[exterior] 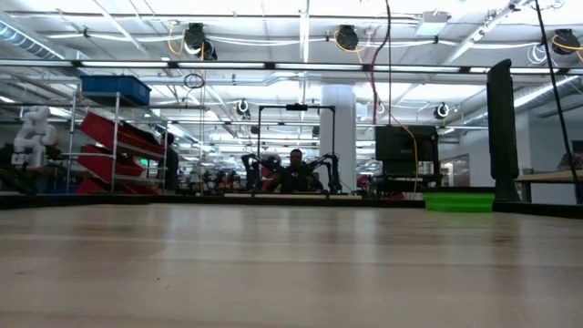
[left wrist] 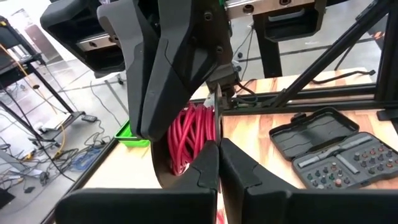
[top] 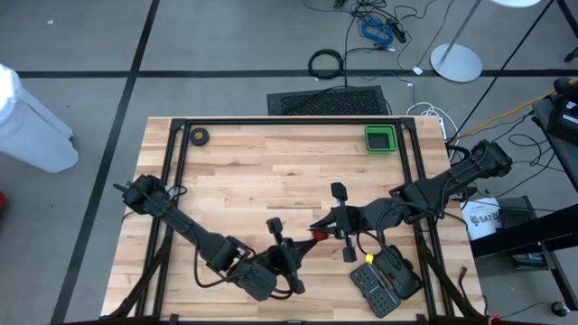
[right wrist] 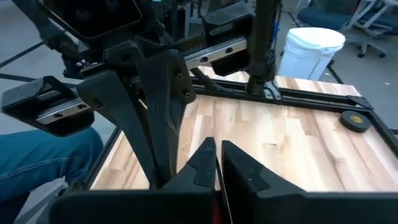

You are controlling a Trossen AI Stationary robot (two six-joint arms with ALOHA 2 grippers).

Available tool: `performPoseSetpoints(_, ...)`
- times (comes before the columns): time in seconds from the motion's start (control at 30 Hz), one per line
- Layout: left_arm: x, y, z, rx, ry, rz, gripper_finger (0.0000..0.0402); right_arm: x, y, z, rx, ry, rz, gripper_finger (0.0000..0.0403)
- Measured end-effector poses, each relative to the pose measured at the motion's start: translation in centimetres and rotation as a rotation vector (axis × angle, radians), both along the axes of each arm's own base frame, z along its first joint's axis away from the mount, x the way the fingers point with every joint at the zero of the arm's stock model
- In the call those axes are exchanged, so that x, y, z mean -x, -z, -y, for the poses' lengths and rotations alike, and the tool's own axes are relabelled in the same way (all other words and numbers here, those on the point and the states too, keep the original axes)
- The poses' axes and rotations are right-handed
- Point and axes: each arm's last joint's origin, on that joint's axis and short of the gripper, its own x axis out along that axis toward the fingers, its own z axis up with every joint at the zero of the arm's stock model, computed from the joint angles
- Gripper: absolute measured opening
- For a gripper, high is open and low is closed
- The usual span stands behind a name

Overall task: Coil cords
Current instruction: Coil the red wire into the spool

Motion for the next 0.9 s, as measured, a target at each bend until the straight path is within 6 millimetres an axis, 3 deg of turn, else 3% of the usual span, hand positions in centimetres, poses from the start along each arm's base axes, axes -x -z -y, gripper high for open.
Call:
performPoseSetpoints(0.17,0.4,-0.2,0.5,-0.008,0.002,0.006,0.0003,0.7,-0.6,-0.2,0.032,0.043,0.035,0.0048)
performPoseSetpoints(0.37,1.2,-0.6,1.3,-0.003,0.039,0.008,0.0003,3.2,-2.5,-0.6,0.051,0.089,0.118,0.0098)
performPoseSetpoints(0.57,2.4,-1.6,2.0,-0.005,0.064,0.025,0.0002,5.4,-3.0,-1.7,0.092,0.14,0.127,0.0113)
performPoseSetpoints(0.9,6.7,-4.4,3.9,0.023,0.185,0.038,0.0002,4.8,1.1,-2.2,0.102,0.079,0.074,0.0114)
